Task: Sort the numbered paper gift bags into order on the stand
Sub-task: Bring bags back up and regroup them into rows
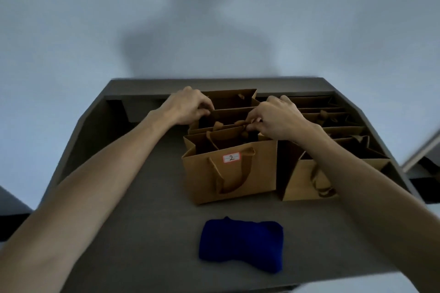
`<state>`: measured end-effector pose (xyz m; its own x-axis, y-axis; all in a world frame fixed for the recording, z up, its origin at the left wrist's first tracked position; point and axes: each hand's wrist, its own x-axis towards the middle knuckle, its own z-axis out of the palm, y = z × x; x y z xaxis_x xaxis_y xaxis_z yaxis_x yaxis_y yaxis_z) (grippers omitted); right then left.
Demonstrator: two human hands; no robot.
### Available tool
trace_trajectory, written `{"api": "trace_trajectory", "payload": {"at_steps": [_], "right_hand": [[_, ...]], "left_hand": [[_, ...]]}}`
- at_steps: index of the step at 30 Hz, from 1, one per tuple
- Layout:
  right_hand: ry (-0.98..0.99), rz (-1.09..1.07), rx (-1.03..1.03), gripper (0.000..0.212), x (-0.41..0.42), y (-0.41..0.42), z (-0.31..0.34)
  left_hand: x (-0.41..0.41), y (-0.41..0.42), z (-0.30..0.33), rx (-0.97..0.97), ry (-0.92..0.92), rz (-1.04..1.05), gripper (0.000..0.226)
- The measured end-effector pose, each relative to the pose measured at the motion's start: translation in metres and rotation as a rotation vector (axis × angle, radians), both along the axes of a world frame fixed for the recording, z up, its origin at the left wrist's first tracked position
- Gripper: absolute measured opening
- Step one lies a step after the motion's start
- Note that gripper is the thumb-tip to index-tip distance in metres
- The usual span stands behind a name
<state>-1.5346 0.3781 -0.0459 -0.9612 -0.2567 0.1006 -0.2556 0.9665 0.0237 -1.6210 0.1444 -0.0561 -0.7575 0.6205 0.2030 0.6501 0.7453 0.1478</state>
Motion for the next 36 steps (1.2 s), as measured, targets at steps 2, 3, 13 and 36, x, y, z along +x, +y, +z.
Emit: {"api": "trace_trajectory", "payload": {"at_steps": [2,3,13,36], "right_hand": [[0.004,-0.037,0.046,0.030,0.001,0.011,-0.001],[0.007,-0.054,0.071,0.031,0.001,0.014,-0.003],[0.120,-0.023,0.054,0.036,0.015,0.016,-0.008],[-0.210,0.487,-0.448,0.046,0.133,-0.091,-0.169]], "left_hand": [[-0.002,0.017,-0.004,-0.001,0.008,-0.006,0.024],[-0.003,0.023,-0.005,-0.002,0.009,-0.004,0.024],[0.006,0.018,-0.025,0.141,-0.049,-0.016,0.025],[0.206,-0.096,-0.157,0.868,-0.190,0.469,0.016]]}}
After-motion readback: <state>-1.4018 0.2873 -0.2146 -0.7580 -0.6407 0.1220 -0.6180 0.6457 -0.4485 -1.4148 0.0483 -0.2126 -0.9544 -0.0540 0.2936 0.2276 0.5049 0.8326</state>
